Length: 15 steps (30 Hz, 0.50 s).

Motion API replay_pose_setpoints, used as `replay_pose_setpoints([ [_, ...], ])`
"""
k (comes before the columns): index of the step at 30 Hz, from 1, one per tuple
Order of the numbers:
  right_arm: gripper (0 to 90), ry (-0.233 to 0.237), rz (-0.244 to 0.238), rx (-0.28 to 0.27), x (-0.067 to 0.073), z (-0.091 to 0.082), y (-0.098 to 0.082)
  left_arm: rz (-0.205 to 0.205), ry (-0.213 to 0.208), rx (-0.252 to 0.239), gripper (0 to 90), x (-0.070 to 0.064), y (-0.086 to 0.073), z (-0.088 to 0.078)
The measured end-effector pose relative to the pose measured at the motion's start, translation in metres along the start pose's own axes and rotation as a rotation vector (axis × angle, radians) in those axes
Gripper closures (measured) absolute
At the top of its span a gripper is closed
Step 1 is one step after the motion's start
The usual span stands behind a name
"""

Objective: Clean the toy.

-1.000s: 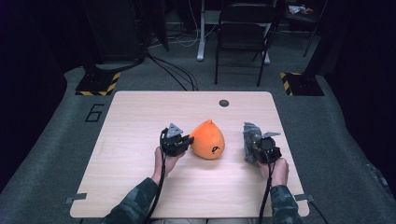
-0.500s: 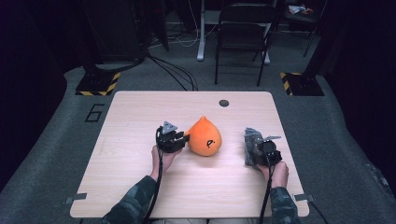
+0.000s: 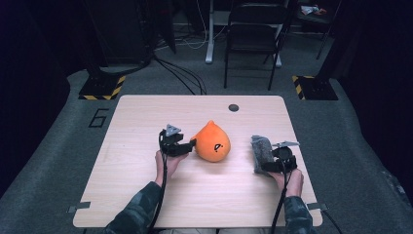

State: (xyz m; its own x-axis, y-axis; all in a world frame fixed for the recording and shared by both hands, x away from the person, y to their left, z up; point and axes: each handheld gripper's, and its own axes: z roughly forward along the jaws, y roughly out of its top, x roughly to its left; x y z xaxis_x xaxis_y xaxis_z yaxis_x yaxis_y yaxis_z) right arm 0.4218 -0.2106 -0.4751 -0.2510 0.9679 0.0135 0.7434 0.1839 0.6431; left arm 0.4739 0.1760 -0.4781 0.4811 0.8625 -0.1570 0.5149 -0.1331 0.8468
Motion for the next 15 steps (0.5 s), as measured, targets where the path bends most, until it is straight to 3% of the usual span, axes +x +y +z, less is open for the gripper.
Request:
replay_pose_setpoints([
  [10,13.7,0.012,-0.012,-0.066,0.003,-0.034,-0.005,0.037,0.012,-0.035,17.2,-0.001,0.003,-0.032],
  [15,7.8,-0.014,-0.027,-0.055,0.001,-0.044,-0.021,0.052,0.048,0.029,16.7,0.007,-0.014,-0.045],
])
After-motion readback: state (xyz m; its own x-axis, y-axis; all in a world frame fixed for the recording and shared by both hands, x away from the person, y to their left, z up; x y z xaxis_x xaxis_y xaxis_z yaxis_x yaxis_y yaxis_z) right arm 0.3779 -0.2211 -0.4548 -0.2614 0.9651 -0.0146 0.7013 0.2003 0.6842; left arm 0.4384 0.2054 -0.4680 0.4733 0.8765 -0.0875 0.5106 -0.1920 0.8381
